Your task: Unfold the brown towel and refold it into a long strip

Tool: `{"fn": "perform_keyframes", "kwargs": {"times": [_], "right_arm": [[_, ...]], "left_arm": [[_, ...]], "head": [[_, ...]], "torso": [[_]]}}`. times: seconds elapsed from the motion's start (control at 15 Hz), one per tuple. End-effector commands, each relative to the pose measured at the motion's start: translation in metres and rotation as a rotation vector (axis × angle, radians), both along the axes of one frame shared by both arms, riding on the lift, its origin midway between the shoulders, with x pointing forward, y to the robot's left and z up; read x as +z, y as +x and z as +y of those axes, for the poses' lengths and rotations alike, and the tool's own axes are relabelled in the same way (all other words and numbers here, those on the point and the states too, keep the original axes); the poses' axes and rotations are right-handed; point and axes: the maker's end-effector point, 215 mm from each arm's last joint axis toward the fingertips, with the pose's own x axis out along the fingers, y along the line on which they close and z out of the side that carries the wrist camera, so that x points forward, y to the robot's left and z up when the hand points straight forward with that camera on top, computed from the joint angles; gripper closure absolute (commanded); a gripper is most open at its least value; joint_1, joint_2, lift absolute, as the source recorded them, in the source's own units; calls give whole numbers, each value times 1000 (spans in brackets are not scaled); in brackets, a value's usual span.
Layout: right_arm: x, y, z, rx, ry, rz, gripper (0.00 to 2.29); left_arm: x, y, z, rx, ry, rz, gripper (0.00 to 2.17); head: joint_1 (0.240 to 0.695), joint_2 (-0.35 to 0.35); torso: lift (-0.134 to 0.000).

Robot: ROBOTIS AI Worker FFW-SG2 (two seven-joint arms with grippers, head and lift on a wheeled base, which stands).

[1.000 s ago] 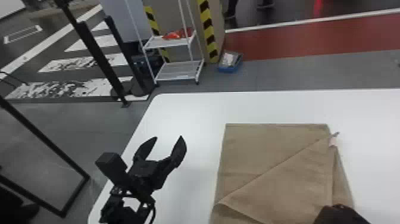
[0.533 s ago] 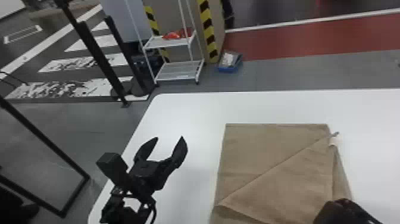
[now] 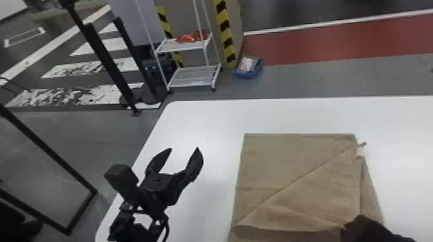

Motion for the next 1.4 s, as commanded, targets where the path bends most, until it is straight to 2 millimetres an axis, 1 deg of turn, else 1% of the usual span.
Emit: {"fn": "perform_keyframes", "kwargs": {"times": [0.0, 0.13, 0.27, 0.4, 0.53, 0.67, 0.73, 0.8, 1.0, 1.13, 1.2, 1.27, 1.33], "right_arm": [[1, 1, -3, -5, -5, -5, 1484], [0, 1, -4, -7, -6, -1, 1487], [1, 2, -8, -19, -6, -5, 1595], [18, 7, -14, -40, 20, -31, 1595], [38, 12, -30, -73, 42, -67, 1595], [55, 18, -39, -85, 60, -97, 1595], [60, 19, -40, -85, 66, -104, 1595], [64, 19, -46, -94, 66, -112, 1595], [74, 13, -66, -120, 55, -124, 1595], [76, 10, -78, -140, 56, -120, 1595], [75, 9, -81, -141, 48, -119, 1595], [75, 9, -81, -139, 46, -118, 1595], [75, 9, -80, -136, 48, -116, 1595]], "left_arm": [[0, 0, 0, -1, 0, 0, 83], [0, 0, 1, 0, 1, -1, 83], [1, 1, 2, -2, 2, -1, 83], [-1, 7, 2, -12, -3, 17, 83], [-2, 13, 1, -29, -7, 34, 83], [-3, 16, 10, -43, -10, 67, 87], [-6, 18, 11, -63, -15, 92, 93], [-12, 21, 8, -92, -26, 132, 97], [-37, 32, -3, -140, -19, 258, 120], [-38, 41, -16, -168, -9, 262, 147], [-43, 46, -19, -171, 1, 278, 147], [-47, 48, -19, -171, 3, 286, 147], [-53, 50, -21, -175, 1, 296, 147]], "head": [[695, 350], [695, 350], [695, 349], [695, 345], [695, 330], [695, 310], [695, 304], [695, 299], [695, 279], [695, 258], [695, 243], [695, 218], [695, 208]], "torso": [[-123], [-123], [-123], [-123], [-123], [-123], [-123], [-123], [-123], [-123], [-123], [-123], [-123]]}}
